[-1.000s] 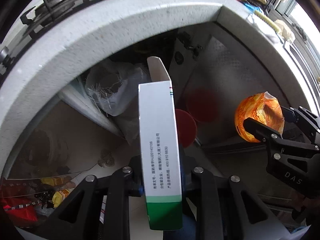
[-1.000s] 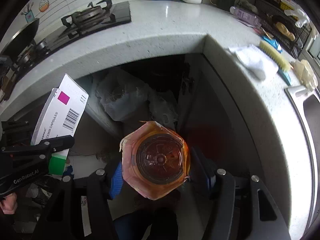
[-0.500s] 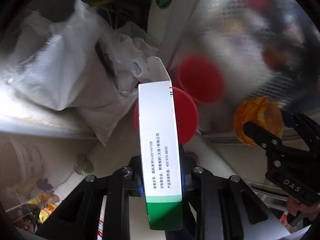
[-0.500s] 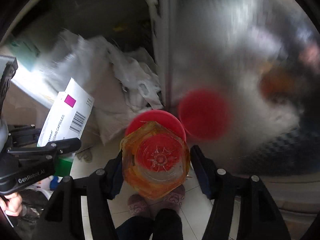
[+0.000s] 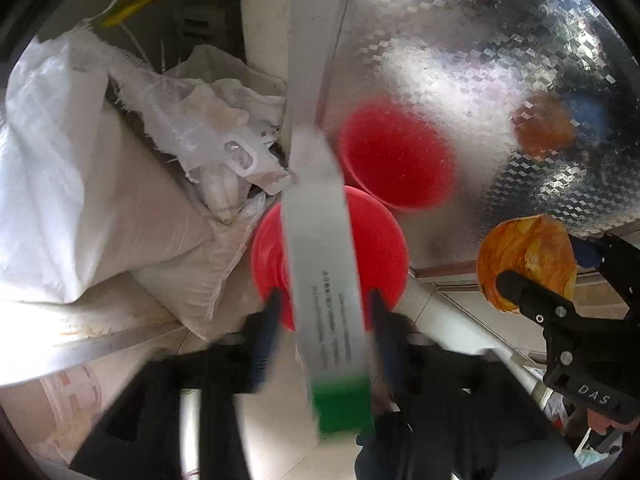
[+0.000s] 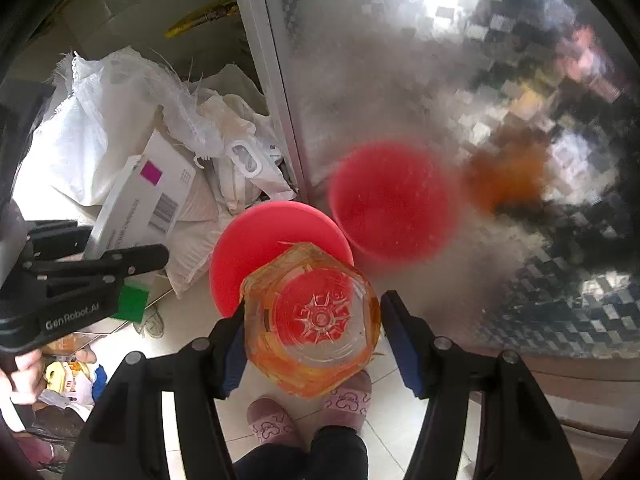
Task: Collect trash
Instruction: 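Open the left tool dropping the box while the right drops the cup into the bucket, then raise both tools back up to the counter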
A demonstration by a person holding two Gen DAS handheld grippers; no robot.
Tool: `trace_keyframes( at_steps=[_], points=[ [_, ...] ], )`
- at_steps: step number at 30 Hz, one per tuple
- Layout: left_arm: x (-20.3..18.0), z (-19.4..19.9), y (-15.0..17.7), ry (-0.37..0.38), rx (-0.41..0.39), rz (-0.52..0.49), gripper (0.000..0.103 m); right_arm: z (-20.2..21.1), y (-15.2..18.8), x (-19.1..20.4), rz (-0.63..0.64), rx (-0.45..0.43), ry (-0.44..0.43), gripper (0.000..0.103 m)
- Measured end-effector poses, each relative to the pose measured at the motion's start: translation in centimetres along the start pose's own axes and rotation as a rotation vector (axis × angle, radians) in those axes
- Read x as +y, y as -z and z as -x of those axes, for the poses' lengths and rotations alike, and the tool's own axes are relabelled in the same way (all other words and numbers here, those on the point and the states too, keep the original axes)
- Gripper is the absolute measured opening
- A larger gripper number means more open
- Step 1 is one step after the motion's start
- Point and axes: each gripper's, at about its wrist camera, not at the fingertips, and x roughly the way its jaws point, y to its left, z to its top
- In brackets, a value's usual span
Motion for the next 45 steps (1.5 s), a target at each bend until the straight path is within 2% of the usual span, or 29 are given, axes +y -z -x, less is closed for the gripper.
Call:
trace_keyframes(
  at_steps=[1,3,7,16,20,26,29,31,33,34,39,45],
  points=[
    [0.0,-0.1,-0.2,-0.004,0.001,-0.005,0.077,0.0,-0.1,-0.1,0.002,0.002,-0.002,0.059],
    [-0.1,-0.2,-0.3,-0.008,0.005,-0.014,0.081,-0.3,-0.3,0.0,0.009,0.002,0.001,0.059],
    [0.7,-0.5,-0.5,-0.019,0.017,-0.008,0.082,-0.6,-0.5,0.1,0.030,-0.002,-0.003,0.059],
    [3.9,-1.1,0.1,-0.051,0.012,0.080,0.085,-2.5,-1.5,1.8,0.097,0.009,-0.030,0.060],
    [5.4,-1.6,0.7,-0.038,0.053,0.125,0.085,-3.4,-1.9,2.4,0.128,0.028,-0.044,0.060],
    [6.9,-1.6,1.5,-0.031,0.048,0.162,0.085,-3.8,-2.3,3.3,0.179,0.044,-0.071,0.061],
    [7.2,-1.7,1.6,-0.038,0.044,0.169,0.085,-4.4,-2.5,3.6,0.189,0.066,-0.077,0.064],
    [7.4,-1.7,1.7,-0.044,0.045,0.169,0.085,-4.5,-2.5,3.6,0.195,0.061,-0.066,0.071],
    [7.5,-1.8,1.8,-0.045,0.045,0.170,0.085,-4.4,-2.4,3.8,0.203,0.045,-0.049,0.084],
    [7.5,-1.7,1.8,-0.047,0.043,0.171,0.085,-4.3,-2.4,3.9,0.208,0.039,-0.043,0.086],
    [7.2,-1.5,2.2,-0.057,0.036,0.174,0.085,-4.2,-2.3,4.0,0.223,0.033,-0.033,0.089],
    [6.3,1.0,2.6,-0.053,0.023,0.155,0.085,-1.9,-1.7,3.7,0.222,0.006,-0.015,0.089]
  ],
)
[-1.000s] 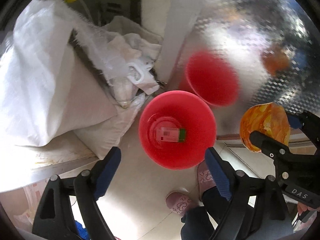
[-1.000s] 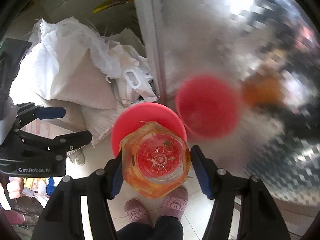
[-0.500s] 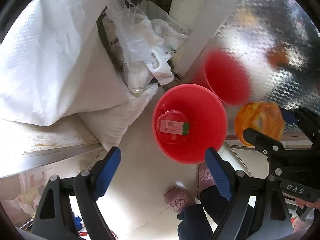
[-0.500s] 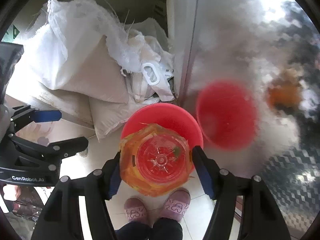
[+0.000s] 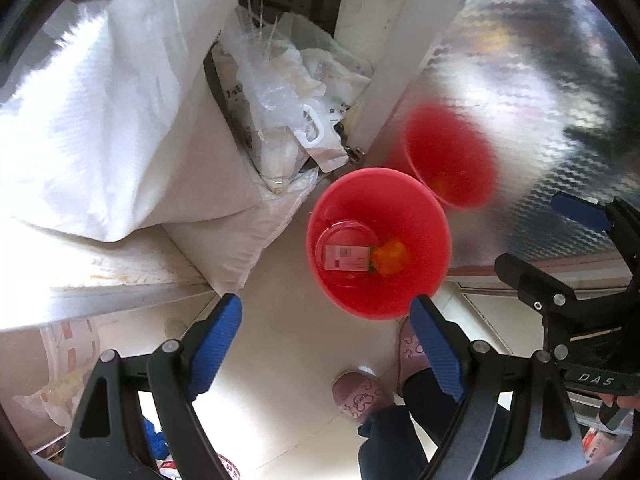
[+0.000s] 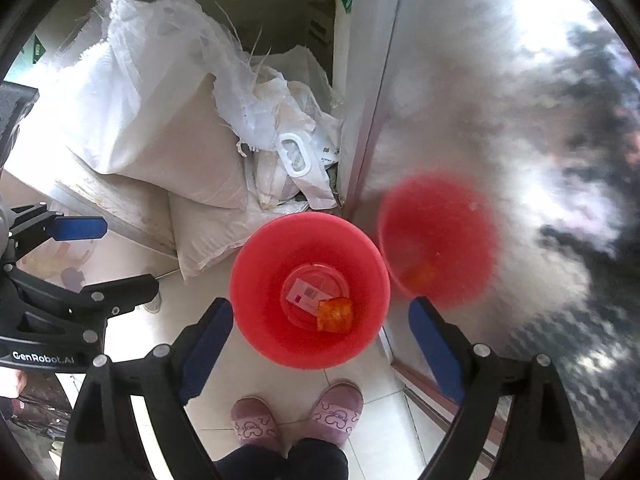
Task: Collect trash
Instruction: 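Raise both tools back up to the counter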
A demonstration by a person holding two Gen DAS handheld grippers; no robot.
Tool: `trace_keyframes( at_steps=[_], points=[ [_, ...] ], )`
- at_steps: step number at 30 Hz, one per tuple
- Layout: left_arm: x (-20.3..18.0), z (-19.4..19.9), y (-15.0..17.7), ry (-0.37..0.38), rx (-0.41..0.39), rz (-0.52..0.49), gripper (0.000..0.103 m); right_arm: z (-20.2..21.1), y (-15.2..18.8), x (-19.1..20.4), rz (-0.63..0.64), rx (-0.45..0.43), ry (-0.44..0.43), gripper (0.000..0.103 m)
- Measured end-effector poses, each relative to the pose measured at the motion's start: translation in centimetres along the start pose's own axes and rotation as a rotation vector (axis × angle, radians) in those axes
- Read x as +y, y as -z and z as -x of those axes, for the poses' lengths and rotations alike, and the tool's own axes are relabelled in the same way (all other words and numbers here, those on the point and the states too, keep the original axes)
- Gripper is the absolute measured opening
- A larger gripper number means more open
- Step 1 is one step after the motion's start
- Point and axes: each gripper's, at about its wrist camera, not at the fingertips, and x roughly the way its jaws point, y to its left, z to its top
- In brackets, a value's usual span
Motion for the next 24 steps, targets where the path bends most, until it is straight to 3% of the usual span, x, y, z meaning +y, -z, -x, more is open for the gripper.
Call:
trace_keyframes(
  at_steps=[8,14,17,24],
  points=[
    [-1.7,7.7,1.3,-0.003,-0.023,0.008,0.085,6.3,-0.1,0.6,-0.002,-0.032,0.028,0.089],
    [-3.1,16.6,1.9,-0.036,-0.078,0.010,0.085,14.7,-0.3,1.4,-0.004,-0.094,0.047,0.089],
    [-3.8,21.2,2.2,-0.043,-0.112,0.001,0.085,19.4,-0.5,1.6,-0.010,-0.137,0.070,0.096],
    [-5.5,30.7,1.9,-0.074,-0.211,-0.032,0.085,28.8,-1.3,1.6,-0.016,-0.226,0.102,0.103]
  ],
)
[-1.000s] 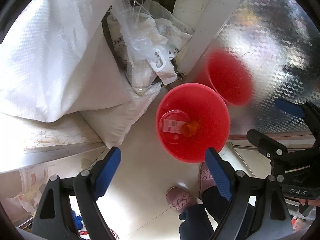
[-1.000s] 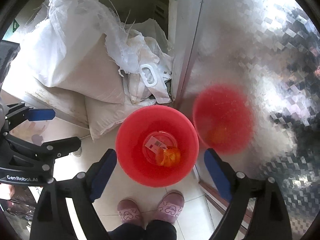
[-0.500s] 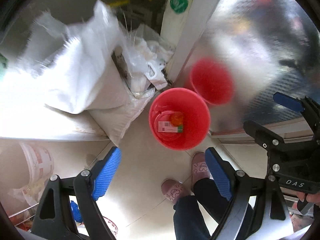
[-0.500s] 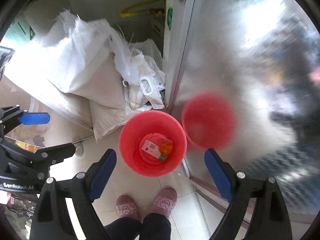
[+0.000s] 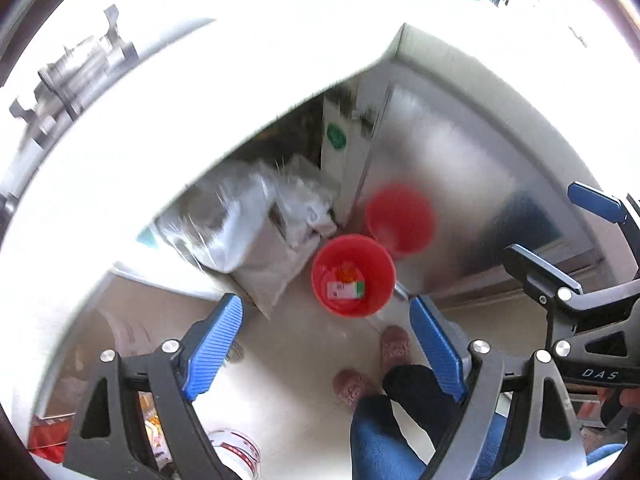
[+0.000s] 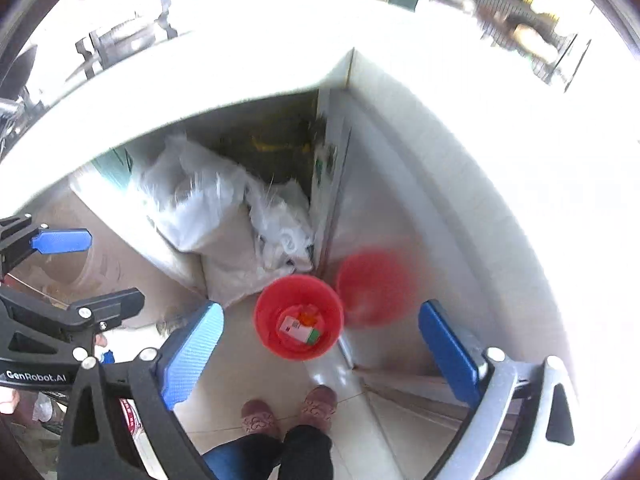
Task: Collect trash
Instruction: 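Raise both tools back up to the counter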
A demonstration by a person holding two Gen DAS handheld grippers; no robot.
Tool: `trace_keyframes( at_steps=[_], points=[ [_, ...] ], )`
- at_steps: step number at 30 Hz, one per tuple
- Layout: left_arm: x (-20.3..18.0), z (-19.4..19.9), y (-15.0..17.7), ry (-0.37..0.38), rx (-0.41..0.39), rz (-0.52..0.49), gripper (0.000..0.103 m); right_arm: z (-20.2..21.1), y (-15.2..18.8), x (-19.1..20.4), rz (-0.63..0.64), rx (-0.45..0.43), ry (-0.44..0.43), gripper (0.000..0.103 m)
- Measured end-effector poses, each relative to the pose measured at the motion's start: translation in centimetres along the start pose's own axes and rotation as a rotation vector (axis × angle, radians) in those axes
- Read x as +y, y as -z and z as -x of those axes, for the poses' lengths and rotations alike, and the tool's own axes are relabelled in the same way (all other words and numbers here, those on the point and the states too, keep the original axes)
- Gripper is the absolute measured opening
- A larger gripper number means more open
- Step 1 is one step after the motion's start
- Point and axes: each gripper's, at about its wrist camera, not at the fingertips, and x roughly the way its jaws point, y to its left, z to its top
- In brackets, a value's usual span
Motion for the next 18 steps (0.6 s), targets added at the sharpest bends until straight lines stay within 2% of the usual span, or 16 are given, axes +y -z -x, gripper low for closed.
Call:
trace_keyframes(
  at_steps=[3,9,13,18],
  points=[
    [-0.5,2.8,-1.1,0.004,-0.038,0.005,0.085,2.8,-1.0,-0.6,-0.007,-0.033,0.016,0.103],
    [-1.8,6.0,-3.9,0.010,-0.075,-0.010,0.085,6.2,-3.2,-2.4,-0.040,-0.065,0.055,0.103],
    [-2.6,7.9,-6.3,0.023,-0.102,-0.027,0.085,7.8,-4.7,-3.8,-0.055,-0.087,0.081,0.103],
    [-3.7,8.5,-10.0,0.012,-0.132,-0.073,0.085,7.6,-6.7,-5.6,-0.079,-0.119,0.091,0.103]
  ],
)
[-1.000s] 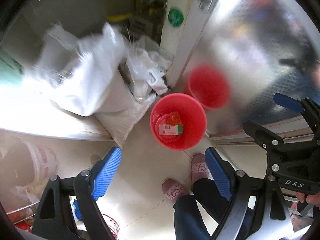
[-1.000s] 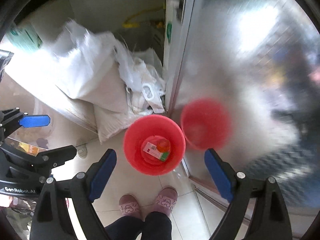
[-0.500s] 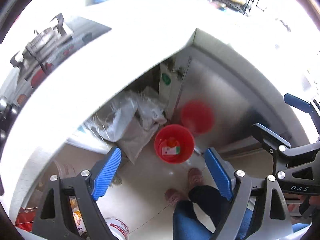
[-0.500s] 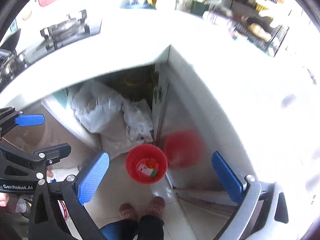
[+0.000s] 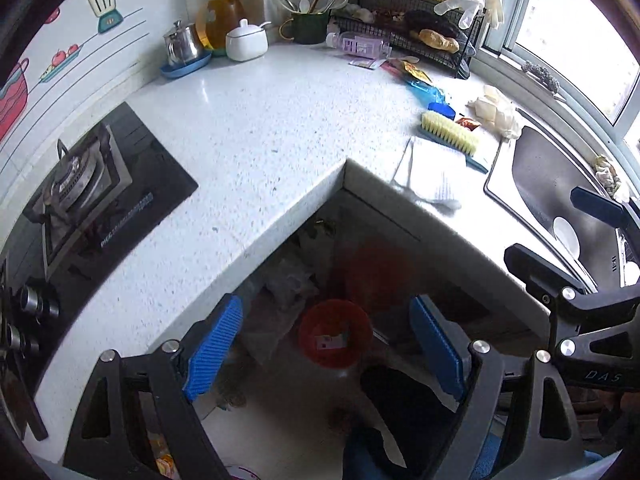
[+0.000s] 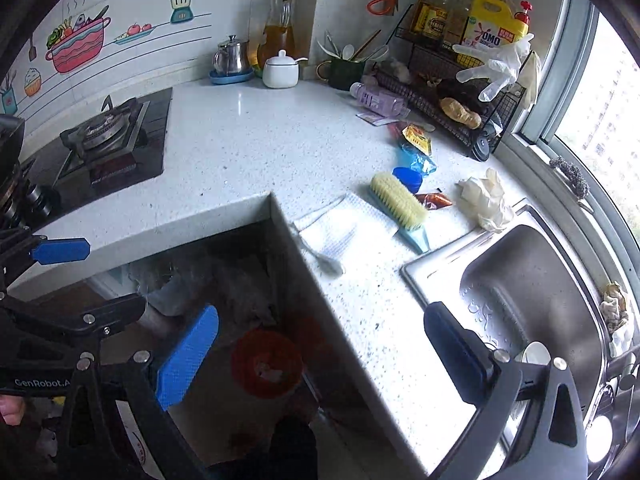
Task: Collect trash
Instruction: 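Raise both tools back up to the counter, then grasp the white cloth with the right tool and lift it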
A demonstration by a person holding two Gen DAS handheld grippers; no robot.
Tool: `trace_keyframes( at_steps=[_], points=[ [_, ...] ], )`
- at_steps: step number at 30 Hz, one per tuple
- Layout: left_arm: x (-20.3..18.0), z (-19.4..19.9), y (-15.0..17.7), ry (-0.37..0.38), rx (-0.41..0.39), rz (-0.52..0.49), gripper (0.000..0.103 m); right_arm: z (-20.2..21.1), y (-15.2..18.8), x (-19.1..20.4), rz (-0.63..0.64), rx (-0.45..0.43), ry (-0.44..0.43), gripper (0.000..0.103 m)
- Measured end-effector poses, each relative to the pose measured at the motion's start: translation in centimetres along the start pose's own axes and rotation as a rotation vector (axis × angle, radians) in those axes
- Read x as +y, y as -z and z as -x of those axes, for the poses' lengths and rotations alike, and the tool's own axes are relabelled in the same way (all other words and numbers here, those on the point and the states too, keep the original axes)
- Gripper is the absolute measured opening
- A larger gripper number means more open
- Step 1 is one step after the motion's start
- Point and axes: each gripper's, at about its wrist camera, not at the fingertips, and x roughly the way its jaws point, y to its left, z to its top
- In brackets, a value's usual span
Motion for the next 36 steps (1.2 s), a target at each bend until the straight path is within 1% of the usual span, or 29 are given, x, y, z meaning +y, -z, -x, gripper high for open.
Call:
trace_keyframes(
  at_steps=[6,12,15,21,23,27,30,31,32,33,34,36],
  points=[
    [0.3,-1.9,-4.1,-0.021,0.008,-0.020,0.085,-1.6,-3.0,-2.3,-0.035,0.008,-0.011,0.103],
    [1.0,-5.5,-7.8,-0.028,0.061,-0.035,0.085,-5.1,-5.8,-3.7,-0.052,0.038,-0.054,0.103],
    [1.0,-7.2,-8.9,-0.033,0.086,-0.058,0.085,-7.1,-6.6,-4.1,-0.074,0.078,-0.074,0.103],
    [1.3,-10.4,-10.5,-0.019,0.135,-0.121,0.085,-10.3,-6.9,-4.4,-0.141,0.172,-0.079,0.103],
    [1.5,-11.4,-10.9,-0.009,0.144,-0.145,0.085,-11.0,-6.7,-4.5,-0.176,0.190,-0.078,0.103],
    [1.4,-12.9,-11.6,0.019,0.163,-0.190,0.085,-12.2,-6.5,-4.4,-0.226,0.229,-0.044,0.103],
    [1.3,-13.5,-11.7,0.027,0.164,-0.222,0.085,-12.8,-6.1,-4.4,-0.256,0.254,-0.046,0.102],
    [1.4,-13.7,-11.7,0.033,0.167,-0.229,0.085,-12.9,-6.1,-4.4,-0.263,0.261,-0.051,0.101],
    [1.4,-13.8,-11.7,0.045,0.169,-0.234,0.085,-13.0,-6.0,-4.2,-0.268,0.271,-0.054,0.097],
    [1.5,-13.9,-11.6,0.057,0.172,-0.237,0.085,-13.3,-5.9,-4.0,-0.270,0.285,-0.060,0.087],
    [1.6,-14.0,-11.6,0.067,0.174,-0.238,0.085,-13.2,-5.9,-3.8,-0.261,0.277,-0.041,0.086],
    [1.7,-14.2,-11.5,0.079,0.179,-0.239,0.085,-13.1,-5.8,-3.6,-0.262,0.275,-0.020,0.081]
  ],
)
